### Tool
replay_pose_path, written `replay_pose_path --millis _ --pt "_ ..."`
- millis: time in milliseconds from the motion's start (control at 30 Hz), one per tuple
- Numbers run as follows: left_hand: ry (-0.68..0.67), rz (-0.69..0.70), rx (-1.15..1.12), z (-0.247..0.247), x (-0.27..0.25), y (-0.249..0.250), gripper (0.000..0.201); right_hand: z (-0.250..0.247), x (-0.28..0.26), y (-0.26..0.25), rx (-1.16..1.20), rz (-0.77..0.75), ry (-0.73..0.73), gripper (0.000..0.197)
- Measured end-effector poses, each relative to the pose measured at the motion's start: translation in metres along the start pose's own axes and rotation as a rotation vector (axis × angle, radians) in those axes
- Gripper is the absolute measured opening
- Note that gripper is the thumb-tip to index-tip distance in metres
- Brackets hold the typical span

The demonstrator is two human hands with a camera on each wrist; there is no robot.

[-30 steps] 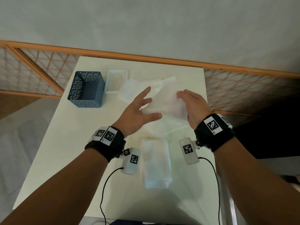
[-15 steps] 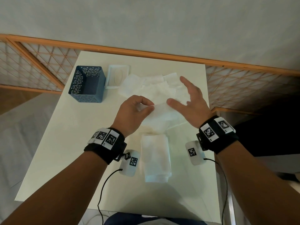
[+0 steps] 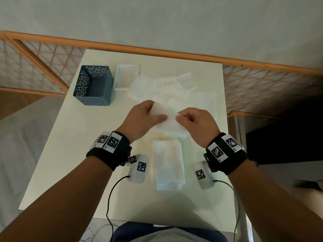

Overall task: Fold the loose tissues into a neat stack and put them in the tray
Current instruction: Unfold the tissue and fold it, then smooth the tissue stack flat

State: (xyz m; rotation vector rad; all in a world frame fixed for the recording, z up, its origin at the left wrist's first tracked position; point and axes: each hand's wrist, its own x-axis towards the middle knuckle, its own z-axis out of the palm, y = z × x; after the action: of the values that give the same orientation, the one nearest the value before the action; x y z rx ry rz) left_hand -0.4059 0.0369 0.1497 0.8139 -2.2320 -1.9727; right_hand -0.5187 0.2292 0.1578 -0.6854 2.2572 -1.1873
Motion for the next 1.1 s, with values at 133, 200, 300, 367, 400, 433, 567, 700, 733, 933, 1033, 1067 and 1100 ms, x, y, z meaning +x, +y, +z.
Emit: replay_pose_path --millis 133,200,300,367,400,433,567,700,733,933,1033,1067,1100 --pt "-0.014 -0.205 -0.267 -0.001 -0.005 -0.026 0.041 0.013 -0.018 0.012 0.308 0.216 0.055 0.003" --pt "-0.021 -0.318 -0.367 0.003 -0.01 -0.036 0.037 0.02 -0.027 0.022 0.361 0.308 0.07 0.002" --pt "-0.009 -0.425 -0.453 0.008 -0.016 -0.048 0.035 0.032 -0.042 0.039 0.449 0.443 0.059 0.005" --pt "-0.001 -0.456 -0.471 0.013 -0.019 -0.055 0.034 0.041 -0.052 0.051 0.466 0.521 0.039 0.006" --pt "0.01 -0.461 -0.454 0.015 -0.02 -0.059 0.033 0.045 -0.057 0.056 0.472 0.551 0.03 0.008" --pt "0.024 -0.458 -0.417 0.017 -0.02 -0.062 0.032 0.049 -0.062 0.06 0.47 0.575 0.013 0.011" --pt "0.063 -0.339 -0.032 0.025 -0.019 -0.077 0.028 0.059 -0.079 0.07 0.326 0.594 -0.068 0.015" --pt "0.059 -0.238 0.274 0.034 -0.019 -0.089 0.024 0.064 -0.086 0.078 0.087 0.512 -0.087 0.015" --pt "0.054 -0.229 0.319 0.036 -0.02 -0.092 0.023 0.065 -0.087 0.079 0.048 0.502 -0.095 0.015" --pt "0.056 -0.218 0.386 0.041 -0.025 -0.103 0.021 0.068 -0.089 0.092 -0.042 0.507 -0.096 0.021" --pt "0.047 -0.212 0.397 0.044 -0.025 -0.105 0.022 0.07 -0.089 0.098 -0.07 0.518 -0.118 0.023" --pt "0.044 -0.214 0.403 0.045 -0.025 -0.106 0.022 0.07 -0.089 0.099 -0.076 0.527 -0.131 0.024" --pt "0.042 -0.215 0.412 0.046 -0.024 -0.107 0.022 0.07 -0.089 0.099 -0.085 0.537 -0.138 0.025"
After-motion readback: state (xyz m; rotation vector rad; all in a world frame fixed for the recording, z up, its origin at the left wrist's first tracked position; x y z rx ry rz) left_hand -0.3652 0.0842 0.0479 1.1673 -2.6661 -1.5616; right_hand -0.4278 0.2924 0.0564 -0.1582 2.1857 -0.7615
